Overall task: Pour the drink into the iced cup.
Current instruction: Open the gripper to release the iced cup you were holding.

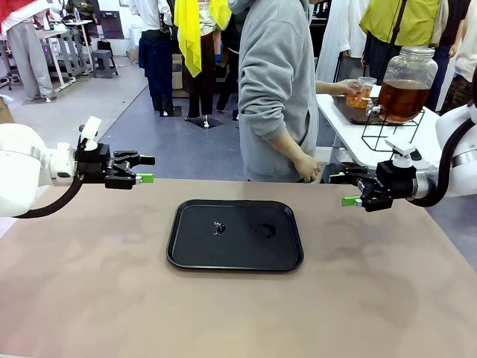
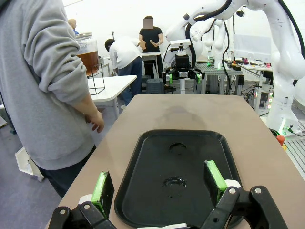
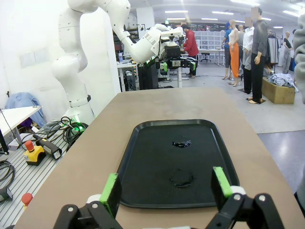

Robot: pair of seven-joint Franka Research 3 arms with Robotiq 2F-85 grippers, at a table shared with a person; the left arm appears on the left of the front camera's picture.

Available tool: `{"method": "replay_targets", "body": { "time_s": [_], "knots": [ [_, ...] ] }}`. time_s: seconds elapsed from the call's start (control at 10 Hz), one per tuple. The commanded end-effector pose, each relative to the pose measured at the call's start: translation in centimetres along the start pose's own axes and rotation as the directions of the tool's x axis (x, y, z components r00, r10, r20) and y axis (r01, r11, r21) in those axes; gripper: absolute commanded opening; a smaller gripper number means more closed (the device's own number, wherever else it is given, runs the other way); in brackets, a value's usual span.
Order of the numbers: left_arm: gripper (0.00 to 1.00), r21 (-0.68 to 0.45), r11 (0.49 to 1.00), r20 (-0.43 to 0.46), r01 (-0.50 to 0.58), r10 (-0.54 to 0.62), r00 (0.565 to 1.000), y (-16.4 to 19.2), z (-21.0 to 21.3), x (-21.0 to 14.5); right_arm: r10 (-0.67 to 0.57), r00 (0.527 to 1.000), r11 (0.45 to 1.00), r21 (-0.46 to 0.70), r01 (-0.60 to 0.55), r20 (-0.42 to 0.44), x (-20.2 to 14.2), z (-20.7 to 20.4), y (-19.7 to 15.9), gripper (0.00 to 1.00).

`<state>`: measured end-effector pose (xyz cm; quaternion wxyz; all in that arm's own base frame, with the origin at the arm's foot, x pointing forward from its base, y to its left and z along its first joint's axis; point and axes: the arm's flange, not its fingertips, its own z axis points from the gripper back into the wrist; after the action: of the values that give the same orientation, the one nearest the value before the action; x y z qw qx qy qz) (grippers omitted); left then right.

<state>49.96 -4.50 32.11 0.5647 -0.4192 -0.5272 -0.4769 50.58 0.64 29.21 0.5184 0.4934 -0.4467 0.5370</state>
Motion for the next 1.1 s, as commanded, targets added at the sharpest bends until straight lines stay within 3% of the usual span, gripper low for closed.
{"method": "replay_targets", "body": {
  "time_s": [0.0,1.0],
  "knots": [
    [1.00,-0.003,1.000,0.003,-0.002,0.002,1.000,0.02,-0.02,0.27,-0.003,1.000,1.000,0.000,0.003,-0.009,0.53,-0.19,-0.10,1.00],
    [1.00,-0.003,1.000,0.003,-0.002,0.002,1.000,0.02,-0.02,0.27,-0.003,1.000,1.000,0.000,0.003,-0.009,0.53,-0.19,-0.10,1.00]
  ]
}}
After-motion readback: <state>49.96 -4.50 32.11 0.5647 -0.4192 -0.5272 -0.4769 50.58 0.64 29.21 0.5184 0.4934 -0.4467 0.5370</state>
